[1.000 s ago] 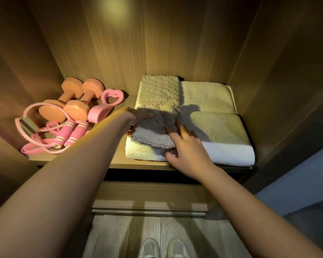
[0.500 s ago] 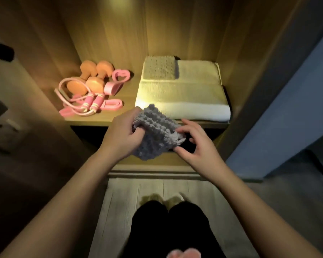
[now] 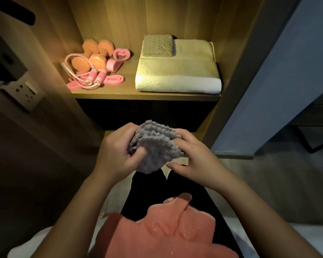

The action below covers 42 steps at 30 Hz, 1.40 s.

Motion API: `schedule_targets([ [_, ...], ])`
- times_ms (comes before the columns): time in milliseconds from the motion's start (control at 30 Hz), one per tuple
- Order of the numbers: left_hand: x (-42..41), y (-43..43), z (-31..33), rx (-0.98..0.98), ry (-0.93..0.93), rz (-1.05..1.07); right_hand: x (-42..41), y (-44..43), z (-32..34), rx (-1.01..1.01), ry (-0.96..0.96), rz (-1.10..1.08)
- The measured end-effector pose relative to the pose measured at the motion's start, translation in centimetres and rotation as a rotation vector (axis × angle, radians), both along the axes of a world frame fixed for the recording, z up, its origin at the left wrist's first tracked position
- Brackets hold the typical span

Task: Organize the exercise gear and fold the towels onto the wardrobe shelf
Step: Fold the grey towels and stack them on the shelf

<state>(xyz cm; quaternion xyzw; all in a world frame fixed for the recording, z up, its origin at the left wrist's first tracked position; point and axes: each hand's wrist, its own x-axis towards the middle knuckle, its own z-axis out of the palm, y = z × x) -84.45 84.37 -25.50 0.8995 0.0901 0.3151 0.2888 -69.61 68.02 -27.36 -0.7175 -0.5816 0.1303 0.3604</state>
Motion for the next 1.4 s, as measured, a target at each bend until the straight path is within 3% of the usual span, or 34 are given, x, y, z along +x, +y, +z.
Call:
schedule_targets([
  [100, -0.7, 0.4, -0.3, 0.171, -0.072, 0.049, 0.4, -0.7, 0.6, -0.129, -0.082, -0.044],
  [300, -1.4, 0.6, -1.2, 0.35, -0.172, 0.0, 0.4, -0.7, 1.4, -0.187, 0.033, 0.045],
  [433, -1.7, 0.7, -1.4, 0.471, -0.252, -0.031, 1.4, -0.4, 1.8, -0.31, 0.145, -0.05],
  [533, -1.8, 0.6, -1.5, 0.445, -0.242, -0.018, 1.3, -0.3, 1.6, -0.367, 0.088, 0.009],
  [700, -1.9, 1.5, -1.6, 0.309, -0.134, 0.113, 0.8, -0.6, 1.7, -0.205, 0.127, 0.077],
  [867, -0.8, 0.6, -1.7, 0.134, -0.097, 0.158, 1.2, -0.8, 1.3, -0.154, 0.448, 0.036],
  [1100, -1.1, 0.5, -2.1, 0.275, -0.063, 0.067, 1.1, -0.8, 0.4, -0.298, 0.267, -0.041],
  [1233, -1.4, 0.7, -2.2, 0.321, -0.109, 0.073, 1.0, -0.8, 0.8, -0.34, 0.383, 0.021],
  [1333, -1.2, 0.5, -2.1, 0.32, -0.121, 0.071, 1.0, -1.1, 1.1, -0.255, 0.567, 0.11],
  [1400, -1.0, 0.4, -2.0, 0.304, -0.105, 0.076, 0.9, -1.1, 1.0, -0.21, 0.586, 0.131],
])
